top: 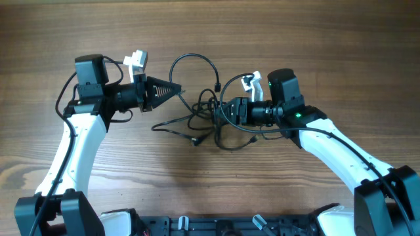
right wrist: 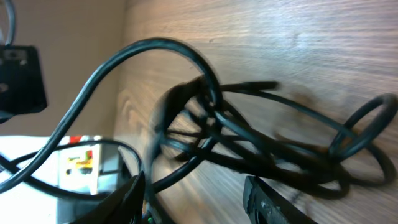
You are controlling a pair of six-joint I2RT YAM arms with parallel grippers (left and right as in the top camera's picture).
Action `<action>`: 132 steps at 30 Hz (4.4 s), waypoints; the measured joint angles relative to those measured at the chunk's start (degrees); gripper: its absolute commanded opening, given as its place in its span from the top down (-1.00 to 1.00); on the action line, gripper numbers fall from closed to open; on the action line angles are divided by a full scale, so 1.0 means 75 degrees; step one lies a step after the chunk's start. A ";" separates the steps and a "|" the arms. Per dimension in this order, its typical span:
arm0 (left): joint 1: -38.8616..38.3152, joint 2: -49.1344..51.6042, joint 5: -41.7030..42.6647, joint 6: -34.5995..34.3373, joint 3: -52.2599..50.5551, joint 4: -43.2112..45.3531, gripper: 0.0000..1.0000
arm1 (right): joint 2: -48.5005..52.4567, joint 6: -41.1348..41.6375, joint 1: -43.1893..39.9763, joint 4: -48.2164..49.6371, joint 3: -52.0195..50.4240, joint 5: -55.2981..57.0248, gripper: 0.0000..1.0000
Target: Untangle cables
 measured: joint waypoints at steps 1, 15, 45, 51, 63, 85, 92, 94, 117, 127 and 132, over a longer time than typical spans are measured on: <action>0.0000 0.0000 0.0000 0.0000 0.0000 0.0000 0.92 | 0.0000 0.0035 0.0000 0.0003 0.0000 -0.0192 -0.09; 0.0000 0.0000 -0.0090 -0.0737 0.0000 -0.0554 0.92 | 0.0000 -0.1979 0.0463 0.0472 0.0000 -0.1271 -0.24; 0.0388 -0.0015 -0.0087 -0.3975 0.0000 -0.0577 0.92 | -0.0396 -0.6018 0.0119 -0.0329 -0.0017 -0.0015 -0.58; 0.0388 -0.0015 -0.0087 -0.4004 0.0000 -0.0577 0.92 | -0.0574 -0.6510 0.0090 0.0335 -0.0017 0.0041 -0.56; 0.0388 -0.0015 -0.0058 -0.4007 0.0000 -0.0577 0.92 | -0.0527 -0.6615 0.1116 0.1632 -0.0017 -0.0090 -0.44; 0.0388 -0.0015 0.0137 -0.3847 0.0000 -0.0577 0.88 | -0.0326 -0.5654 0.1201 0.1985 -0.0017 0.0868 0.92; 0.0388 -0.0015 -0.1390 -0.3037 0.0000 -0.0615 -0.86 | -0.0321 -0.4532 0.1201 0.1247 -0.0017 0.1148 0.91; 0.0388 -0.0020 -0.2358 -0.2535 0.0000 -0.0915 -0.95 | -0.0318 -0.4281 0.1201 0.0851 -0.0017 0.1355 0.91; -0.0848 -0.0020 -0.5149 0.4118 0.0000 -0.3381 -0.88 | -0.0312 -0.2145 0.1195 0.0297 -0.0017 0.2381 0.91; -0.2757 -0.0020 -0.6126 0.4581 0.0000 -0.2745 0.18 | -0.0312 -0.2145 0.1195 0.0242 -0.0017 0.2381 0.92; -0.2812 0.0131 -0.6866 0.4211 0.0000 -0.2384 0.89 | -0.0312 -0.2139 0.1160 0.0289 -0.0017 0.2381 0.91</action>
